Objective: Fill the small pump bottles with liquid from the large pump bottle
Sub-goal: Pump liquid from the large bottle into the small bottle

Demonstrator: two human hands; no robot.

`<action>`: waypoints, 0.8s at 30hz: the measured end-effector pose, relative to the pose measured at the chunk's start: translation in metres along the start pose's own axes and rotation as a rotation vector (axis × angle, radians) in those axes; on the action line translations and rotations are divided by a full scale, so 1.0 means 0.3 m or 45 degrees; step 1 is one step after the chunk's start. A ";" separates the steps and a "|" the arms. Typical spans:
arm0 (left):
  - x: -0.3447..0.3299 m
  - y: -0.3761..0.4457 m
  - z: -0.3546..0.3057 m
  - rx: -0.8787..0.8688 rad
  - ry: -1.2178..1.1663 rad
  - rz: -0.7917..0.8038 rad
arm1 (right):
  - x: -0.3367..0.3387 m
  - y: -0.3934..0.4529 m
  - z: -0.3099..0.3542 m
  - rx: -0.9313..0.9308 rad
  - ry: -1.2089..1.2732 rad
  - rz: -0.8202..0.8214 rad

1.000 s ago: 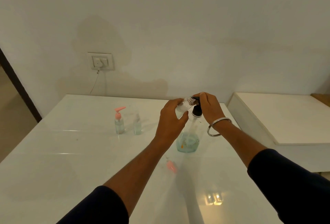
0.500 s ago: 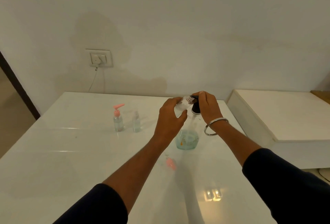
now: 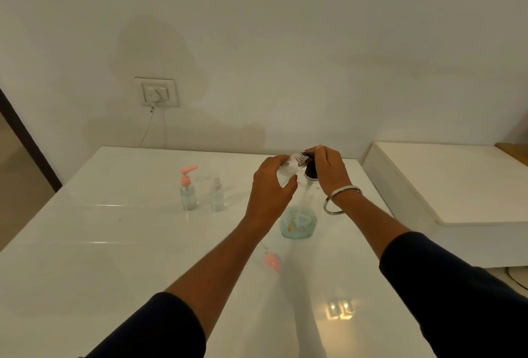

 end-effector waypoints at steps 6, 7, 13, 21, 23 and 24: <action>0.010 -0.004 -0.014 -0.018 -0.002 0.011 | 0.008 -0.005 -0.005 0.024 -0.056 0.023; 0.013 -0.006 -0.020 -0.025 -0.004 0.010 | 0.013 -0.003 0.005 0.032 -0.071 0.029; 0.019 0.010 -0.045 -0.040 -0.027 -0.010 | 0.027 0.019 0.018 0.012 -0.087 0.062; 0.003 0.003 -0.002 -0.021 -0.008 -0.013 | -0.004 0.002 -0.017 -0.010 0.000 -0.028; 0.000 0.002 0.002 -0.021 -0.014 -0.004 | -0.004 0.000 -0.024 -0.006 0.013 -0.043; 0.001 0.000 0.000 -0.021 -0.012 -0.001 | -0.005 -0.002 -0.027 0.000 0.006 -0.044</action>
Point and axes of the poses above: each hand's wrist, its own y-axis towards the middle knuckle, its own x-axis out of the back of the hand, z = x × y, the point moved 3 cm from there along y, towards the middle knuckle, and after that the axes turned 1 degree about -z, right-handed, at the moved point
